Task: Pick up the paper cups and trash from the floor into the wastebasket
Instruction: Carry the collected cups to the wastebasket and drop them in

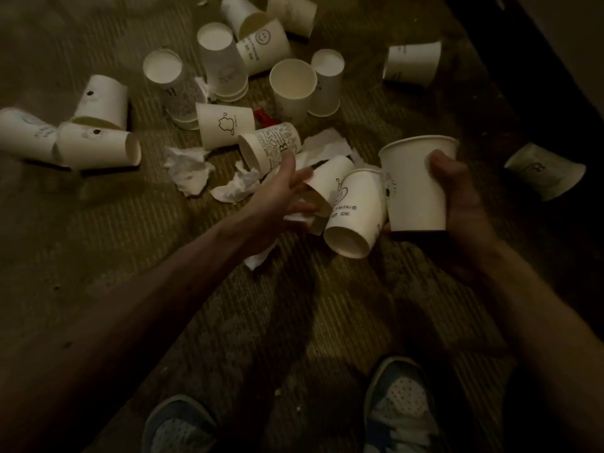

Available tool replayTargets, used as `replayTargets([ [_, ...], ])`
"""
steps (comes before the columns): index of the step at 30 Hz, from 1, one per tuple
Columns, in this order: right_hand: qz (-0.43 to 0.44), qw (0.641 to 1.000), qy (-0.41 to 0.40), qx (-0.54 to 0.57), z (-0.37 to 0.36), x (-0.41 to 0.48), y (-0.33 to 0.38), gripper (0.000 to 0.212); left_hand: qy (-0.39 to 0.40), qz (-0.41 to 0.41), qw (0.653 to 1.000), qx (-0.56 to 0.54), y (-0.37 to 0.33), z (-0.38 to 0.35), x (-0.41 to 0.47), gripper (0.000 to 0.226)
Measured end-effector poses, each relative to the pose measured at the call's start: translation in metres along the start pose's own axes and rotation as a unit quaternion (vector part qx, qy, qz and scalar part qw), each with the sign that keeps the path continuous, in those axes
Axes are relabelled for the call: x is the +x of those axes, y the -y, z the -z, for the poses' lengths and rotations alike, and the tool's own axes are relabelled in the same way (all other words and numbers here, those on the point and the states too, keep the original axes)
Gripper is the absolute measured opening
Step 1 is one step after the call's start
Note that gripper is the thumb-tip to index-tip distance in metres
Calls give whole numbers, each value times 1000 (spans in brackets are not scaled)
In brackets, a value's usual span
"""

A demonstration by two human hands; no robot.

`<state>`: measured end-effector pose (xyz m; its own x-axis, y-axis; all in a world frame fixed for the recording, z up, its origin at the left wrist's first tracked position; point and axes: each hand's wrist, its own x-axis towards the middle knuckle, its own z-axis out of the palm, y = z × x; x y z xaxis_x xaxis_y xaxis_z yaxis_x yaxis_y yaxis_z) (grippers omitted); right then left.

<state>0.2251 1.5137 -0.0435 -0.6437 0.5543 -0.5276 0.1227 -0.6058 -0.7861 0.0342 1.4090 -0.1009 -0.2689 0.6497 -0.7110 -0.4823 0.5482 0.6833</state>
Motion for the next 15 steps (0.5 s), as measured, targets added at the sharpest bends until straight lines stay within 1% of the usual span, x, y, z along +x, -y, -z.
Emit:
replayTargets([
  [2,3,1000,-3,-18,0,0,-1,43,-22,-37,999,4,-3,0,-3,61],
  [4,12,999,-6,-29,1,0,-1,39,-62,-89,994,34,-6,3,-10,51],
  [6,20,999,-12,-39,-3,-4,2,39,-110,-156,979,77,-12,7,-23,49],
  [7,20,999,-13,-47,-5,-3,3,41,-119,-185,971,91,-15,8,-29,47],
  [11,40,996,4,-80,-19,-5,17,43,-94,-281,932,207,-36,2,-63,39],
  [13,59,993,0,-102,-26,-4,29,42,-85,-311,906,275,-52,-2,-78,31],
  [15,75,986,-24,-147,-31,-11,50,48,-82,-324,882,331,-74,-9,-92,27],
])
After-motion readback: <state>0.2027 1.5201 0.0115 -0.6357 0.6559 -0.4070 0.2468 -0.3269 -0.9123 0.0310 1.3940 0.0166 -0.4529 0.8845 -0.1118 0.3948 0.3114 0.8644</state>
